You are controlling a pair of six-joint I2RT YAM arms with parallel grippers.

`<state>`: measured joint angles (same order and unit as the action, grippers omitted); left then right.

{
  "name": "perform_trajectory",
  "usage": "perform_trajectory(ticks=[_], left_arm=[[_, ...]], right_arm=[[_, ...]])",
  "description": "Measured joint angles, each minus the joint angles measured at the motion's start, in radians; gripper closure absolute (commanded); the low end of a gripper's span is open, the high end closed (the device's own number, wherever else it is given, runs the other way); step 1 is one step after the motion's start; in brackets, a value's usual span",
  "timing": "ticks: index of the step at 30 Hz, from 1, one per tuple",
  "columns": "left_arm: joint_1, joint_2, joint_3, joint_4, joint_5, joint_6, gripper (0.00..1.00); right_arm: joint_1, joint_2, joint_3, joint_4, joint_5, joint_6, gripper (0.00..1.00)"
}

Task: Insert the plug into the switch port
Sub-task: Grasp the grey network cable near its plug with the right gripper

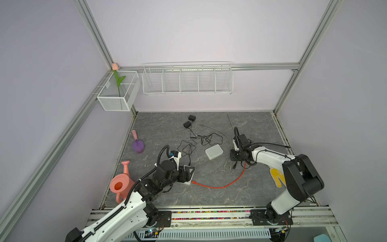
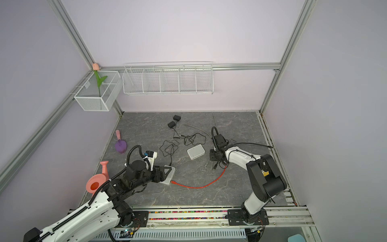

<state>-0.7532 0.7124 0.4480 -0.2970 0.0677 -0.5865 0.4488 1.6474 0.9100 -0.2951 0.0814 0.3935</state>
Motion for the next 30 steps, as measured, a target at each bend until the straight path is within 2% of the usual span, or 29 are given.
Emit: perform_trajectory(ticks=[5,10,17,20,26,30], left_arm=[[0.0,0.002,0.0,0.0,0.001,0.0,0.24],[0.0,0.01,0.0,0.0,0.009,0.002,0.25],[-0.003,0.019,0.0,0.005,0.026,0.017,0.29],[-0.031,0.045,0.022,0.008,0.039,0.035,0.29],[-0.151,0.165,0.135,0.049,0.034,0.089,0.29],[-0.241,0.24,0.162,0.182,0.049,0.11,0.29]], right_arm=[[0.0,0.057,0.013,0.02,0.001,0.005,0.72],[0.0,0.06,0.012,0.037,-0.003,0.024,0.93],[0.001,0.024,0.006,0.039,-0.031,0.048,0.93],[0.0,-0.085,-0.013,0.037,-0.037,0.078,0.93],[-0.013,-0.398,-0.054,0.063,-0.028,0.175,0.93],[-0.016,-0.604,-0.13,0.078,-0.014,0.272,0.93]])
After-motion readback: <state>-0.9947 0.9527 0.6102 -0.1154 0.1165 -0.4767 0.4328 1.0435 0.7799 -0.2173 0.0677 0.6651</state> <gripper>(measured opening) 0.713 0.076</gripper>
